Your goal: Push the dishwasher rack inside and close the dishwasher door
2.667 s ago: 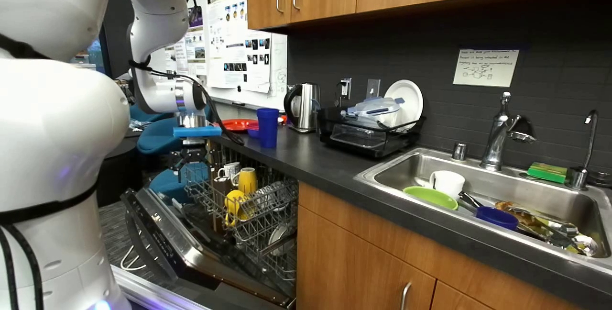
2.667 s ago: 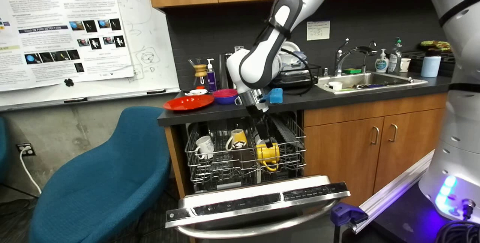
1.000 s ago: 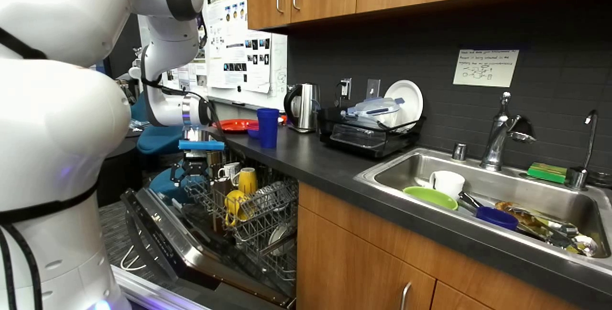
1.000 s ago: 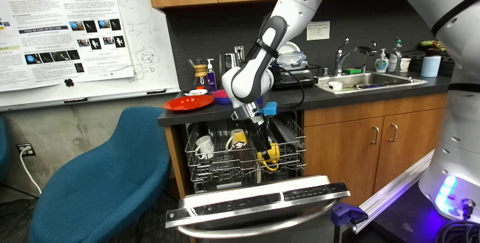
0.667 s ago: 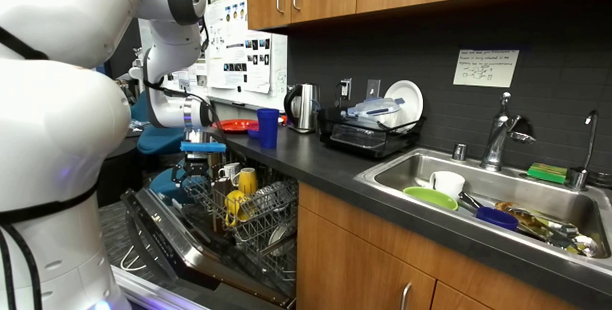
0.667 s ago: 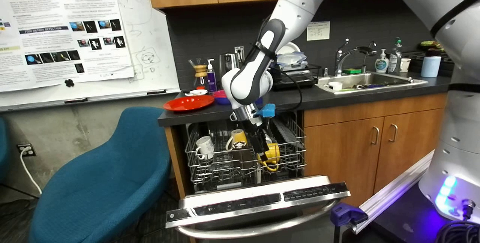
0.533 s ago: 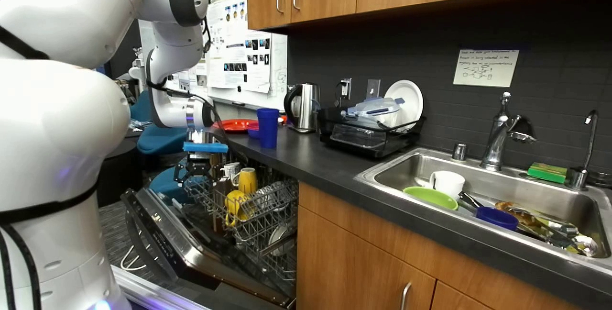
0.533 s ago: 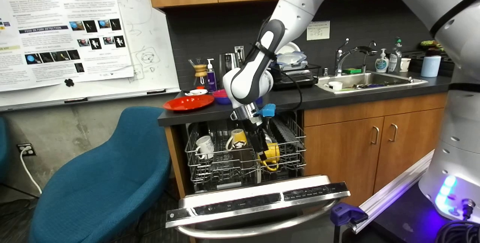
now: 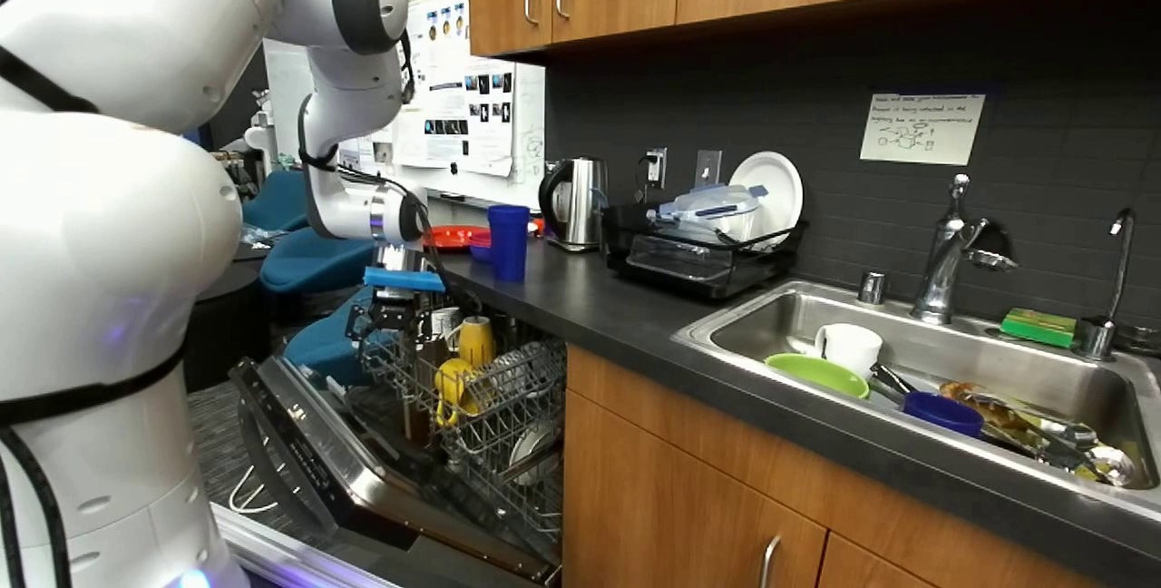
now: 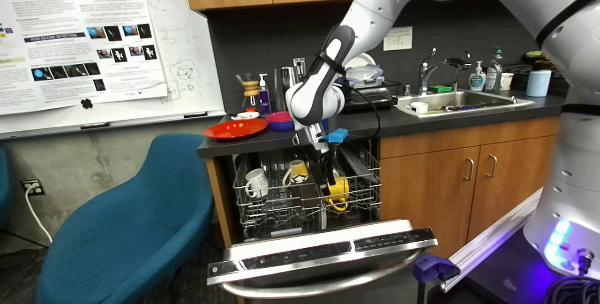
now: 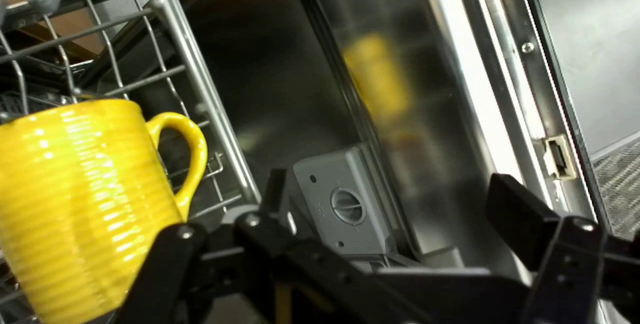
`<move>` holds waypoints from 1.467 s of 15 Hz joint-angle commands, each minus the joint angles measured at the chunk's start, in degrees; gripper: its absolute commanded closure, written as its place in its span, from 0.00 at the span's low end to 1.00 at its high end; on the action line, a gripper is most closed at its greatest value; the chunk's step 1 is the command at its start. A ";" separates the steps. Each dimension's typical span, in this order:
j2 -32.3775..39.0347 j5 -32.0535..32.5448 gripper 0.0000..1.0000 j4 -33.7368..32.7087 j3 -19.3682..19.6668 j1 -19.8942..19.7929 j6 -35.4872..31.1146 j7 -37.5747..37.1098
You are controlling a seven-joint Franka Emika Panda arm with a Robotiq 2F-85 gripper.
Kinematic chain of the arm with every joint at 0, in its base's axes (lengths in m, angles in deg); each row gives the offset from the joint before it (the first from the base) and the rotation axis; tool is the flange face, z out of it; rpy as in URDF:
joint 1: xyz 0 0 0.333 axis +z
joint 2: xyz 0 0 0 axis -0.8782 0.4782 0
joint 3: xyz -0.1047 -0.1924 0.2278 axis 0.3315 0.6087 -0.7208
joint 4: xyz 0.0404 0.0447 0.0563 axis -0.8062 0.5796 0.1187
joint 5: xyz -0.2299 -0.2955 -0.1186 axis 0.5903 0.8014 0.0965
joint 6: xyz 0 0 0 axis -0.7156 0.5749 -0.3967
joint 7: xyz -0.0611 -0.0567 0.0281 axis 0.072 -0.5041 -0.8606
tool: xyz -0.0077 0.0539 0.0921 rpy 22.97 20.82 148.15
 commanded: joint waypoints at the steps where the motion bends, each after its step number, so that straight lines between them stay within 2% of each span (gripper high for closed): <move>1: 1.45 -1.93 0.00 -2.79 0.30 -1.74 -0.53 1.93; 13: 3.46 -6.00 0.00 -12.27 0.95 -6.55 -3.73 3.17; 16: 2.60 -7.03 0.00 -11.10 1.11 -6.37 -3.36 2.60; 18: -0.21 -5.67 0.00 -7.75 2.05 -5.36 -3.16 0.99; 19: 2.07 -6.63 0.00 -9.68 1.22 -5.28 -2.53 1.35; 22: 1.93 -6.53 0.00 -9.48 1.39 -5.21 -2.53 1.31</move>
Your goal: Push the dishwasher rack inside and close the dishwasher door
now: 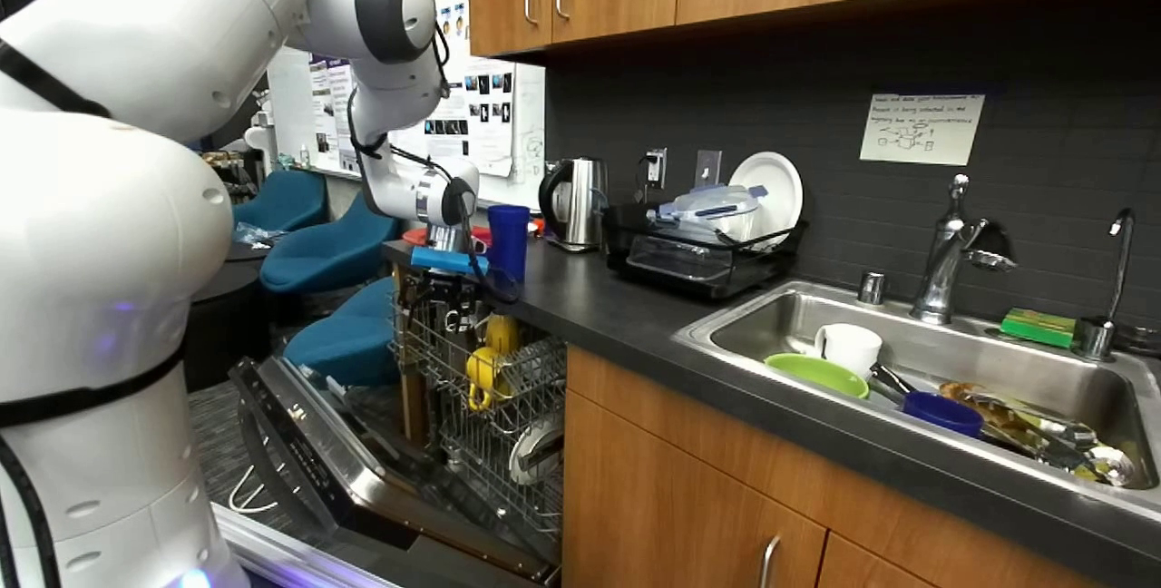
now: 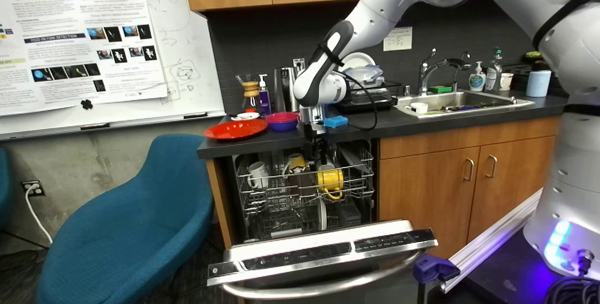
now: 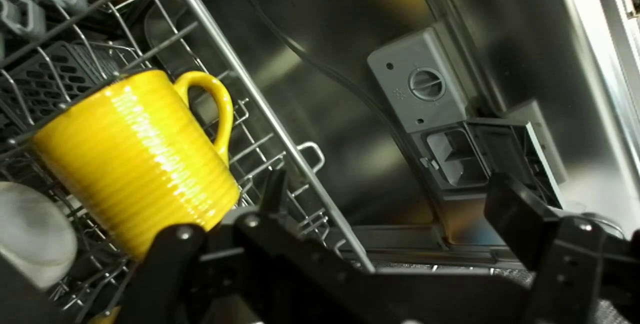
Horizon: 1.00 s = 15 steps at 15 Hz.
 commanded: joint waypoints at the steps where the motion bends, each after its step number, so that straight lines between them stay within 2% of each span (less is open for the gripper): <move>1: -0.97 -0.29 0.00 1.07 0.53 0.85 0.55 -1.09; 10: -2.90 -0.85 0.00 7.91 -0.53 3.39 0.00 -4.51; 15: -1.19 2.94 0.00 10.54 0.24 5.34 -9.70 -3.33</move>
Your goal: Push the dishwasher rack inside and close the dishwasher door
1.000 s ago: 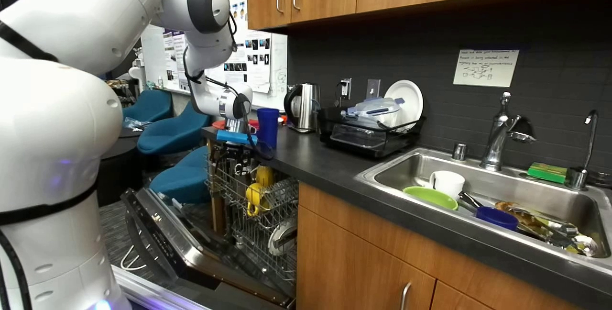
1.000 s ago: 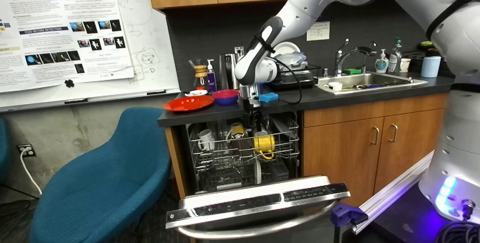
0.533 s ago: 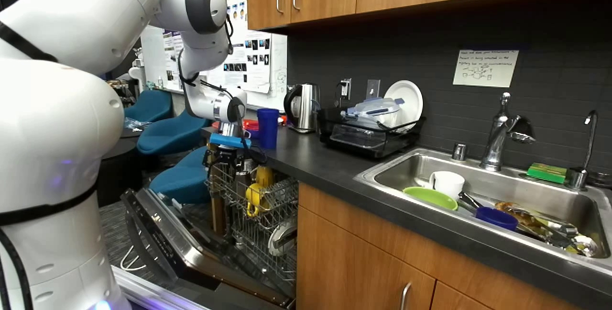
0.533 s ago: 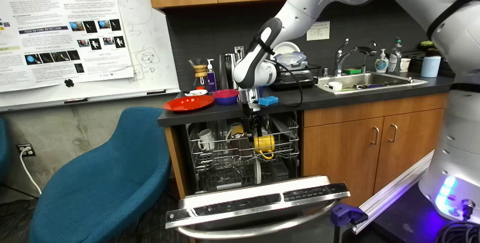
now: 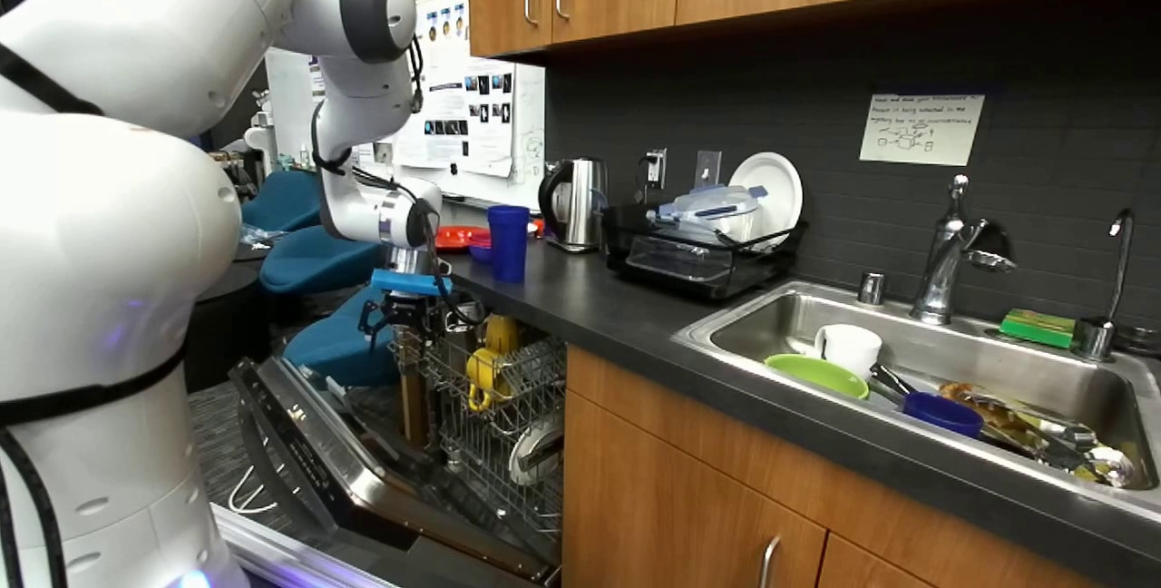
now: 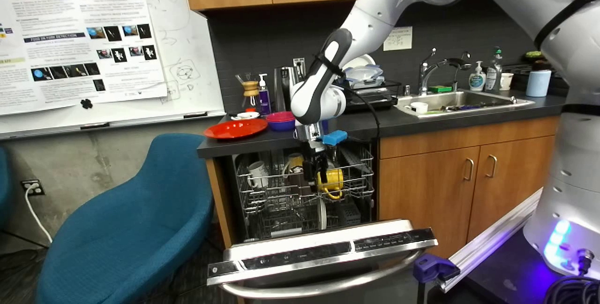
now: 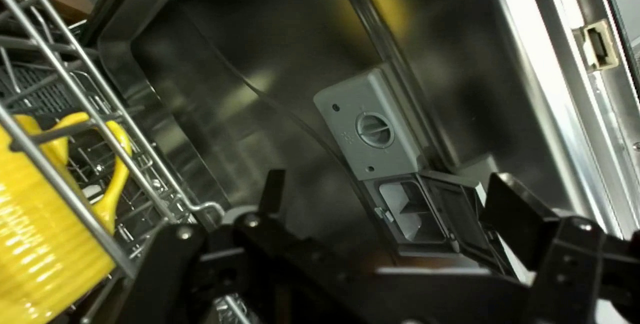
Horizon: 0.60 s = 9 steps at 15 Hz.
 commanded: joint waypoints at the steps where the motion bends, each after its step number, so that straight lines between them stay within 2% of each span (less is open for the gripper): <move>1: -0.38 1.79 0.00 2.89 0.42 0.52 -5.18 0.71; 9: 1.50 3.78 0.00 4.06 0.56 0.63 -10.15 0.78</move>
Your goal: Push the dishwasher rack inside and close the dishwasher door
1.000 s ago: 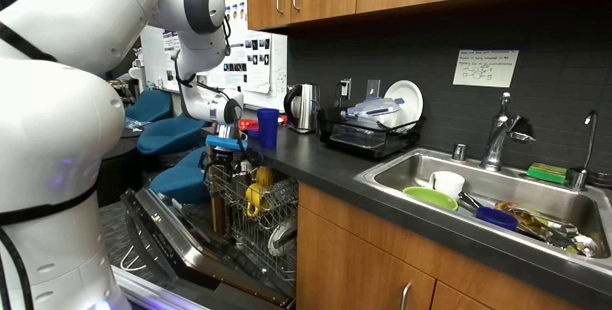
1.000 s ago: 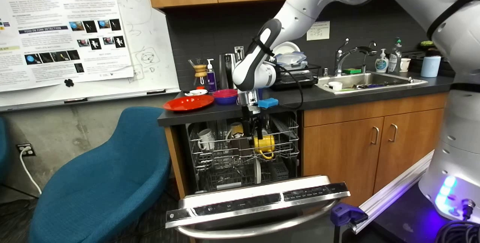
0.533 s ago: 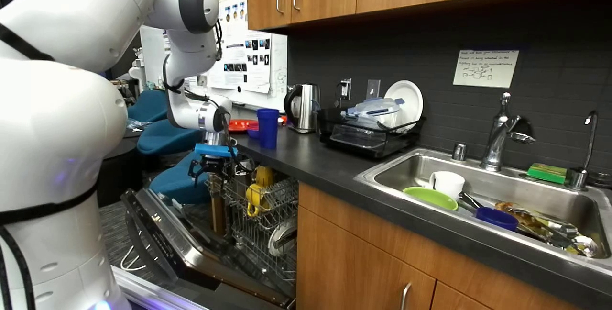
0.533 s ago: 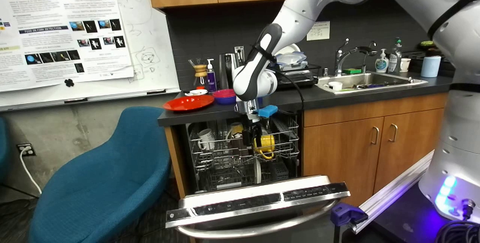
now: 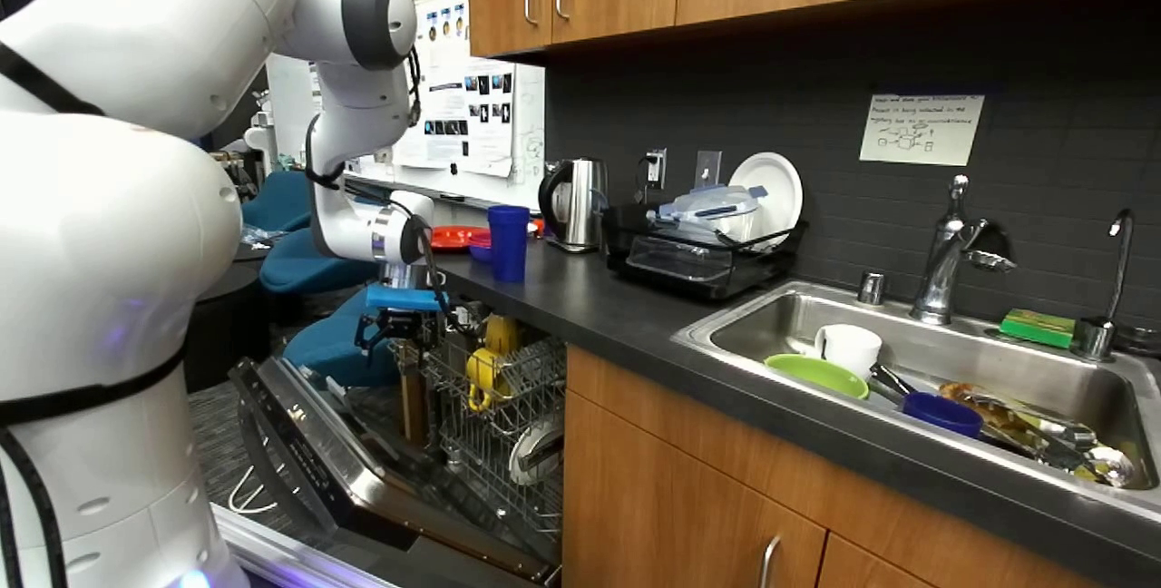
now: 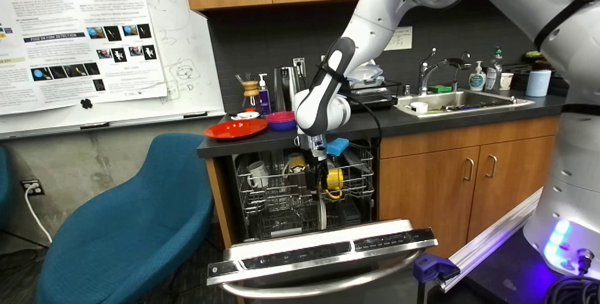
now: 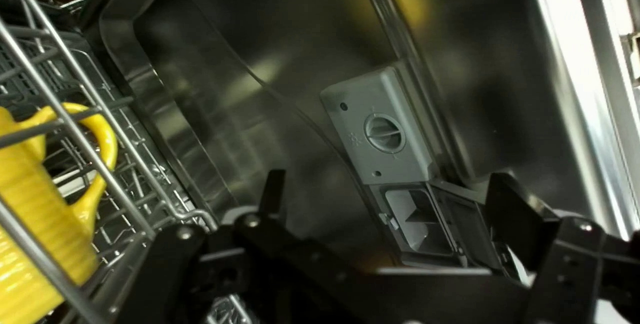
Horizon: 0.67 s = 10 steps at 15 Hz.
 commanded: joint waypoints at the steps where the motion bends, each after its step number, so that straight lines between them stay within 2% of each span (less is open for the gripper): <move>1: 0.51 1.92 0.00 0.92 0.69 0.32 -3.82 0.63; 10: 3.70 7.34 0.00 0.00 2.47 0.67 -10.44 0.88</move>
